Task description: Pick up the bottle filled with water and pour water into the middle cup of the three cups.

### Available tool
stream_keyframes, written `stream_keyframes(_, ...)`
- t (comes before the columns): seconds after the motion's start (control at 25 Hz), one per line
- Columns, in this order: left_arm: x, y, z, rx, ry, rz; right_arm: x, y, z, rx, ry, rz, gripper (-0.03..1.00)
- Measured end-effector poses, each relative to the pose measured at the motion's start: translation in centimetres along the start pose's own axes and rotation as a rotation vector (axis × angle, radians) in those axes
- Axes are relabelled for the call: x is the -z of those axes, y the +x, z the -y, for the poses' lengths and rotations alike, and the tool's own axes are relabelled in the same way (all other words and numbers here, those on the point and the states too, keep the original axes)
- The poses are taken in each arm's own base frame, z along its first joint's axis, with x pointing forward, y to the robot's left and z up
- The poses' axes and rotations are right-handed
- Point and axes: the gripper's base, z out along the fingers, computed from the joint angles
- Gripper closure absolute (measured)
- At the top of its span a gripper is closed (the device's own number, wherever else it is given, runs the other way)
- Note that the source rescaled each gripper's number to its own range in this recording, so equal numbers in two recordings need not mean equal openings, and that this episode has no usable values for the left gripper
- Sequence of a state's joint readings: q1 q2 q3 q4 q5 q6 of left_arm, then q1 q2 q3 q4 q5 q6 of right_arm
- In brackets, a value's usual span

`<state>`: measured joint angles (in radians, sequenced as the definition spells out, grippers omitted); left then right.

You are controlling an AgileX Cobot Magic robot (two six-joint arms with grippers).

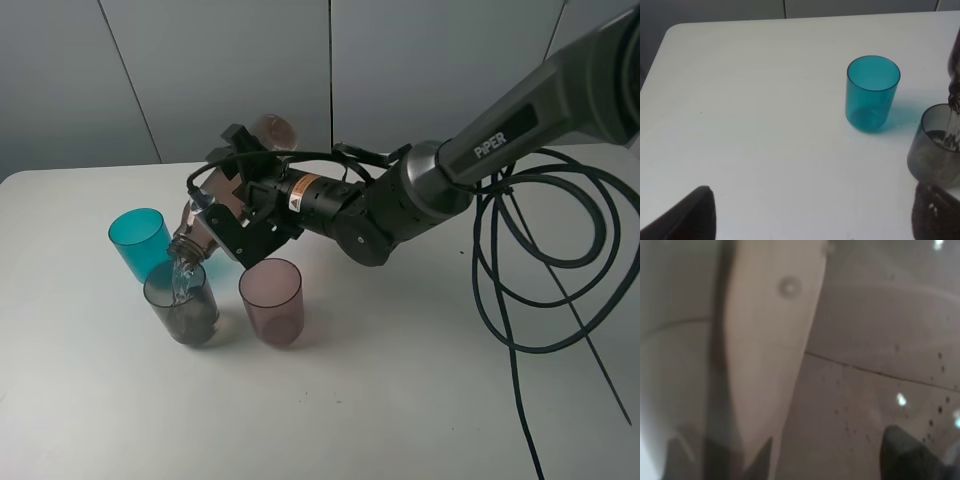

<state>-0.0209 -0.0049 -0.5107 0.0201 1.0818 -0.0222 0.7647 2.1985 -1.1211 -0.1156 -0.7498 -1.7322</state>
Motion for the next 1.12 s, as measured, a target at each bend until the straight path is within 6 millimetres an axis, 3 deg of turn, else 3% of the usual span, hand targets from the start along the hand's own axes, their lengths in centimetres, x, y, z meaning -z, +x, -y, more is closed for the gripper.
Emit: stream_keyframes(1.12, 0.00, 0.00, 0.00, -0.004, 0.000, 0.000, 0.00, -0.07, 0.26, 0.116, 0.027, 0.000, 0.96)
